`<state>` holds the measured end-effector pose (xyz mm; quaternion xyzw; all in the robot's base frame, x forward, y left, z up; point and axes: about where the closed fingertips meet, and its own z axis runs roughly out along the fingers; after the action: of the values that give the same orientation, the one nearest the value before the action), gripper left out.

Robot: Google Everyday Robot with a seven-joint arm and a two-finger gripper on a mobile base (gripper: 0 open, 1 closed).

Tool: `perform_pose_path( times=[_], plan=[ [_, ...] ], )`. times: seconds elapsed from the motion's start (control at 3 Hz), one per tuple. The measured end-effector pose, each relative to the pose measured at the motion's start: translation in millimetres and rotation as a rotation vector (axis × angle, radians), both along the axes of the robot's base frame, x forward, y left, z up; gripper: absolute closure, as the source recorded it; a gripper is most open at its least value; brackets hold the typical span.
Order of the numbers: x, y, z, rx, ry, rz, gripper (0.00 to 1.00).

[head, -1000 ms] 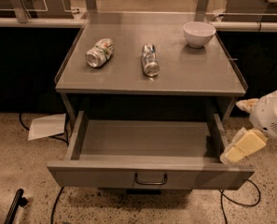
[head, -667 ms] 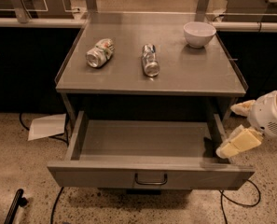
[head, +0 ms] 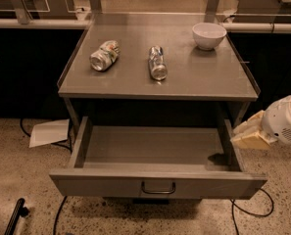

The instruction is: Close middle drawer

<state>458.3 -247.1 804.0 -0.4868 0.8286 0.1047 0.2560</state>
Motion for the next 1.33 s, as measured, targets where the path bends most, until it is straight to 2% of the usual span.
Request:
perform_pose_path(
  times=[0.33,0.67,1.0,1.33],
  plan=[
    [-6,1,-3,0.001,-0.003,-0.002,0.89],
    [-45,9,-6,0.048,-0.029,-0.032,1.00],
    [-113,2,-32,0.136,0.016,-0.132,1.00],
    [-149,1,-65,0.199,0.051,-0.200,1.00]
  ],
)
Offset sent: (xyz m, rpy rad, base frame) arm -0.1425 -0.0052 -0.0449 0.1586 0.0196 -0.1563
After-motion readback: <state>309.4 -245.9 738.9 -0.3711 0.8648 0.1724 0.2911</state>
